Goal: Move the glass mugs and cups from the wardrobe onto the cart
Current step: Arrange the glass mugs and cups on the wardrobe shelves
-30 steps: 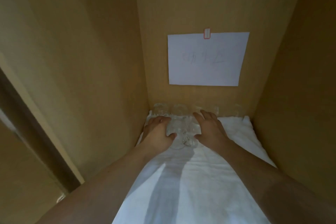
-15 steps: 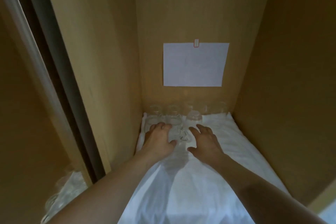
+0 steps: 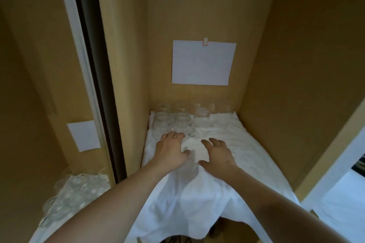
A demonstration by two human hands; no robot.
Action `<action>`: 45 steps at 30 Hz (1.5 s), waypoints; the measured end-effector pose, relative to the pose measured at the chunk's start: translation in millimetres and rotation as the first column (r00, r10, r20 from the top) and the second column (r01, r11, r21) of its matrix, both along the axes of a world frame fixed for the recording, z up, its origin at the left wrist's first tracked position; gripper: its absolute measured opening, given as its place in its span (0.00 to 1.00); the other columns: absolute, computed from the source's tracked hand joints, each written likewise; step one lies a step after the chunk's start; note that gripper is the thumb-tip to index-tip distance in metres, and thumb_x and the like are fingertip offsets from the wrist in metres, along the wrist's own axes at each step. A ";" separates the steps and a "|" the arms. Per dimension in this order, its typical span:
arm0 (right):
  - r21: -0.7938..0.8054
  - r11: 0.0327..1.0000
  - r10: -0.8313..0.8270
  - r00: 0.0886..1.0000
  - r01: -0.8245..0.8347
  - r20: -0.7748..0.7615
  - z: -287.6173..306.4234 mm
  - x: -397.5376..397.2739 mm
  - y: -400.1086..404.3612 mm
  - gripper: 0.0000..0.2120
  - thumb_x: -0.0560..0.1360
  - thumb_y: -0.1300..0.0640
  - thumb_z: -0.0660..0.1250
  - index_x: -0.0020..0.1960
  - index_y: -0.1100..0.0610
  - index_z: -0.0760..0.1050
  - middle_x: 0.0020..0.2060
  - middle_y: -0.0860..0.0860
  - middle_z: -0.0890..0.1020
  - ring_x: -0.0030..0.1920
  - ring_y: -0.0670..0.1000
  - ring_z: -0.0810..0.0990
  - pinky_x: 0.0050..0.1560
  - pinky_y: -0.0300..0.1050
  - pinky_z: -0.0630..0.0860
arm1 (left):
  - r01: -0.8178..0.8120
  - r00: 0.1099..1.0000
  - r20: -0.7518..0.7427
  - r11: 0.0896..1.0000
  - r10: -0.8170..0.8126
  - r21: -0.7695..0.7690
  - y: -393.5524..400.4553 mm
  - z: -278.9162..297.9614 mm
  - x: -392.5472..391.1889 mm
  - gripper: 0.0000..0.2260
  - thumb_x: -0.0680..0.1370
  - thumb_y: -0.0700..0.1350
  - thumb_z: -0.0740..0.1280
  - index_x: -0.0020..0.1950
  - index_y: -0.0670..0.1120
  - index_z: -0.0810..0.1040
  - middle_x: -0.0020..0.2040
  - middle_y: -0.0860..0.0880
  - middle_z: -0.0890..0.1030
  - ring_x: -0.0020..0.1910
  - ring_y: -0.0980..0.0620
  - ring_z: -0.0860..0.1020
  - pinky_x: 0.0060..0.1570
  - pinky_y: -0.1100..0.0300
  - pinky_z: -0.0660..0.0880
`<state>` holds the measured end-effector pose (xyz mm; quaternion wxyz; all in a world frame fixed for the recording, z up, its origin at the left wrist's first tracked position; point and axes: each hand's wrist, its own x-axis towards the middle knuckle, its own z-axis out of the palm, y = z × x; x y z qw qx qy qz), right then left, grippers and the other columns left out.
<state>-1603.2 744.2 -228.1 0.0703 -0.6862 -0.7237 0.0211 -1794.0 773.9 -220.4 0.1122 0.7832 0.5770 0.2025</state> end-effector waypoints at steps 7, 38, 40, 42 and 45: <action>0.031 0.998 0.053 0.998 -0.052 -0.033 8.7 19.5 -42.8 0.38 0.76 0.39 0.68 0.80 0.49 0.57 0.78 0.53 0.64 0.76 0.57 0.61 0.73 0.53 0.66 | -0.073 0.997 0.011 0.997 0.073 -0.013 -55.9 9.4 13.9 0.28 0.78 0.59 0.67 0.75 0.50 0.68 0.72 0.48 0.70 0.71 0.43 0.66 0.65 0.51 0.69; -0.131 0.963 0.202 0.954 -0.235 -0.223 -50.8 -127.7 -209.1 0.34 0.77 0.42 0.66 0.79 0.49 0.60 0.74 0.51 0.69 0.72 0.57 0.67 0.69 0.52 0.70 | -0.280 0.959 -0.084 0.949 0.270 -0.146 -267.2 -36.9 -135.6 0.26 0.78 0.59 0.67 0.74 0.51 0.70 0.73 0.49 0.71 0.72 0.43 0.65 0.68 0.46 0.69; -0.139 0.960 0.206 0.951 -0.241 -0.230 -52.6 -160.8 -211.4 0.34 0.77 0.42 0.67 0.79 0.50 0.61 0.73 0.51 0.69 0.71 0.57 0.67 0.69 0.51 0.70 | -0.290 0.956 -0.093 0.944 0.279 -0.158 -269.1 -40.4 -168.2 0.27 0.78 0.59 0.67 0.74 0.51 0.69 0.74 0.49 0.71 0.73 0.43 0.65 0.69 0.46 0.69; -0.148 0.957 0.209 0.948 -0.248 -0.240 -55.4 -195.0 -214.9 0.34 0.77 0.42 0.67 0.78 0.50 0.62 0.73 0.52 0.70 0.71 0.57 0.68 0.68 0.51 0.70 | -0.302 0.952 -0.096 0.938 0.290 -0.171 -269.1 -44.0 -202.1 0.27 0.78 0.59 0.67 0.74 0.51 0.69 0.73 0.49 0.71 0.72 0.43 0.66 0.69 0.46 0.69; -0.169 0.950 0.218 0.945 -0.263 -0.246 -61.7 -242.8 -218.6 0.33 0.76 0.42 0.68 0.77 0.50 0.63 0.71 0.52 0.72 0.69 0.56 0.69 0.66 0.50 0.72 | -0.312 0.950 -0.085 0.930 0.300 -0.197 -267.6 -48.7 -249.8 0.28 0.79 0.59 0.67 0.76 0.51 0.67 0.74 0.48 0.70 0.73 0.43 0.65 0.69 0.46 0.68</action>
